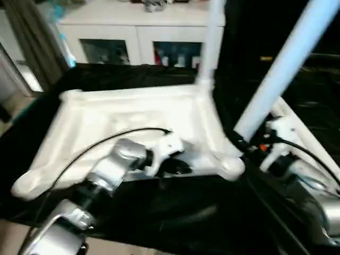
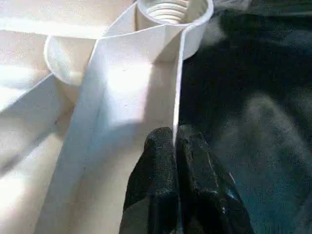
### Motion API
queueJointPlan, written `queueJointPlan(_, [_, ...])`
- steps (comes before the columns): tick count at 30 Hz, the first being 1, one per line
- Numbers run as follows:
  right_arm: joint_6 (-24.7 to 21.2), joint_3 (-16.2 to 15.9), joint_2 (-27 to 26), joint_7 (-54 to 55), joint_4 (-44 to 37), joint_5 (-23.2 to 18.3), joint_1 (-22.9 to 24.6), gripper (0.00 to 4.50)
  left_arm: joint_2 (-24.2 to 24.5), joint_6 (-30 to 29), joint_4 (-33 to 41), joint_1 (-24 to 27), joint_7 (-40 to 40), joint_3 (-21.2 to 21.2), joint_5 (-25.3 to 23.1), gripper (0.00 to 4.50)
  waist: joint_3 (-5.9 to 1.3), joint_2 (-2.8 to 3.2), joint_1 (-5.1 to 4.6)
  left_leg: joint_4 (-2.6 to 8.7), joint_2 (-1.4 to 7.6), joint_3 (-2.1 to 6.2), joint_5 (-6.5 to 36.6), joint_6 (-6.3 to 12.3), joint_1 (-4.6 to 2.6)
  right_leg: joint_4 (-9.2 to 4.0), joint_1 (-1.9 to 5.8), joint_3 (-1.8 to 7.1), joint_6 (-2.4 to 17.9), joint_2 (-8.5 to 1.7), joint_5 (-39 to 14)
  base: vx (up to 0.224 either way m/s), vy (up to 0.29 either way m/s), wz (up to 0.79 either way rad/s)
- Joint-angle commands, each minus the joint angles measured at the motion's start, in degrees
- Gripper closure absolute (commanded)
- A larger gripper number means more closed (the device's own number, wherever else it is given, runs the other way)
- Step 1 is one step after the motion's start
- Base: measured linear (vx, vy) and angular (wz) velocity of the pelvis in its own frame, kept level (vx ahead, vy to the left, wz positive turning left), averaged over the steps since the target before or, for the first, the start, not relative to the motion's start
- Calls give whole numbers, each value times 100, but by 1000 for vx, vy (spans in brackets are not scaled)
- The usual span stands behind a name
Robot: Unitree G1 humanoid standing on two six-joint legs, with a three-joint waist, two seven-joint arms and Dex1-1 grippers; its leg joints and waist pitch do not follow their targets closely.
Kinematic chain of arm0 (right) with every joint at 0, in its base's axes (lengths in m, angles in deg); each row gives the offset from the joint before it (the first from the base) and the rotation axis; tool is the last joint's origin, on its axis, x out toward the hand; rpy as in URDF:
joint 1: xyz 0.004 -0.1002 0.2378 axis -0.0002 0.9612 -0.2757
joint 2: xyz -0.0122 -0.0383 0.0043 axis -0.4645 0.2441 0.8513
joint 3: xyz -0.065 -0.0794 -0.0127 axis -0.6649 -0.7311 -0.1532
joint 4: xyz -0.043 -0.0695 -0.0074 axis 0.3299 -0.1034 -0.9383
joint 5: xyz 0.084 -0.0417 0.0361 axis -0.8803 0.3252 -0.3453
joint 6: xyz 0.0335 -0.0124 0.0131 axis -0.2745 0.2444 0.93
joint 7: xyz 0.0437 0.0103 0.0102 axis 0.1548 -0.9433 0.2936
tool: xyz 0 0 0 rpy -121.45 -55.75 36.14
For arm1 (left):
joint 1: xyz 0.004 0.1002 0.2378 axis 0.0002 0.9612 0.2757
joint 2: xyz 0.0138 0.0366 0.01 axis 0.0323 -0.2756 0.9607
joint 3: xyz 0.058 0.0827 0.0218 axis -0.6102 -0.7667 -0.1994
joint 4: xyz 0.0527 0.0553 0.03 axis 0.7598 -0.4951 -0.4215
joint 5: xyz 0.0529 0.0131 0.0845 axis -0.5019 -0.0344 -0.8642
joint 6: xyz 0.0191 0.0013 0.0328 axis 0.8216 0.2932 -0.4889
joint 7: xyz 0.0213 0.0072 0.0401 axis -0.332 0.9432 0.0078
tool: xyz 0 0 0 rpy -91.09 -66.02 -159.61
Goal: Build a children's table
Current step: Insert table leg to table base
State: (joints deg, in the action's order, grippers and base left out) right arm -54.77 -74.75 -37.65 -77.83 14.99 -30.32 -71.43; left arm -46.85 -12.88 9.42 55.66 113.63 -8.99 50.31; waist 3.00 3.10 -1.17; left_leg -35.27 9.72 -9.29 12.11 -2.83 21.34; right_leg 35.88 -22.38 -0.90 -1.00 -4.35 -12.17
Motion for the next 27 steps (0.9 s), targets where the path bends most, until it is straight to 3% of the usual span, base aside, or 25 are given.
queueJointPlan(1, [103, -124, -56, -96, 134, 58, -235, 257, 412, -97, 153, 62, -179, 300, -158, 449, -384, -102, 79, 439, 202, 84, 559, 344, 39, -430, 302, 134, 1464, -289, -516, 0, 0, 0])
queueJointPlan(3, [173, -220, -128, -165, 346, 107, -457, 257, 685, -163, 400, 159, -147, 444, -162, 449, -416, -138, 99, 395, 209, 62, 176, 493, 31, -340, 298, 139, 1607, -282, 268, 0, 0, 0])
queueJointPlan(8, [290, -361, -320, -257, 852, 149, -900, 257, 1087, 371, 1035, 553, 299, 448, -62, 449, -421, -124, 134, 358, 228, 29, -194, 755, 17, -261, 252, 126, 1810, -271, 898, 0, 0, 0])
queueJointPlan(9, [260, -386, -360, -305, 967, 116, -983, 257, 1043, 388, 1130, 632, 328, 439, 6, 449, -403, -214, 173, 367, 237, 7, -157, 778, 14, -260, 255, 134, 1819, -274, 849, 0, 0, 0])
queueJointPlan(10, [222, -418, -380, -357, 1060, 90, -1045, 257, 995, 385, 1174, 679, 302, 425, 40, 449, -411, -181, 206, 369, 242, 10, -149, 766, 5, -248, 257, 133, 1832, -292, 809, 0, 0, 0])
queueJointPlan(11, [169, -459, -389, -426, 1161, 64, -1111, 257, 932, 374, 1208, 717, 250, 393, 59, 450, -403, -231, 238, 367, 262, -15, -130, 751, -36, -265, 219, 134, 1839, -278, 757, 0, 0, 0])
queueJointPlan(13, [146, -583, -375, -593, 1347, 99, -1225, 257, 835, 444, 1146, 724, 211, 275, 28, 450, -388, -188, 333, 375, 277, -25, -73, 689, -63, -259, 192, 138, 1832, -278, 631, 0, 0, 0])
queueJointPlan(14, [132, -629, -364, -648, 1409, 123, -1265, 257, 778, 495, 1090, 710, 183, 237, 6, 450, -365, -273, 362, 383, 279, -48, -22, 652, -71, -263, 179, 146, 1807, -265, 578, 0, 0, 0])
queueJointPlan(16, [148, -697, -379, -729, 1625, 199, -1389, 257, 612, 603, 873, 631, 41, 193, -72, 450, -346, -279, 405, 403, 276, -52, 115, 543, -61, -274, 185, 154, 1736, -284, 357, 0, 0, 0])
queueJointPlan(17, [127, -728, -380, -768, 1699, 219, -1431, 257, 556, 632, 779, 595, -6, 172, -108, 450, -333, -316, 421, 415, 280, -62, 216, 466, -81, -291, 166, 161, 1688, -286, 243, 0, 0, 0])
queueJointPlan(21, [-33, -997, -245, -973, 1735, 386, -1507, 257, 400, 939, 305, 445, -169, 206, -304, 450, -311, -366, 421, 450, 274, -46, 468, 251, -59, -325, 191, 175, 1490, -298, -34, 0, 0, 0])
queueJointPlan(27, [-77, -930, -121, -952, 1648, 360, -1504, 257, 501, 1007, 224, 440, -70, 146, -391, 450, -275, -396, 401, 480, 277, -39, 720, 113, -53, -373, 162, 179, 1365, -300, -421, 0, 0, 0])
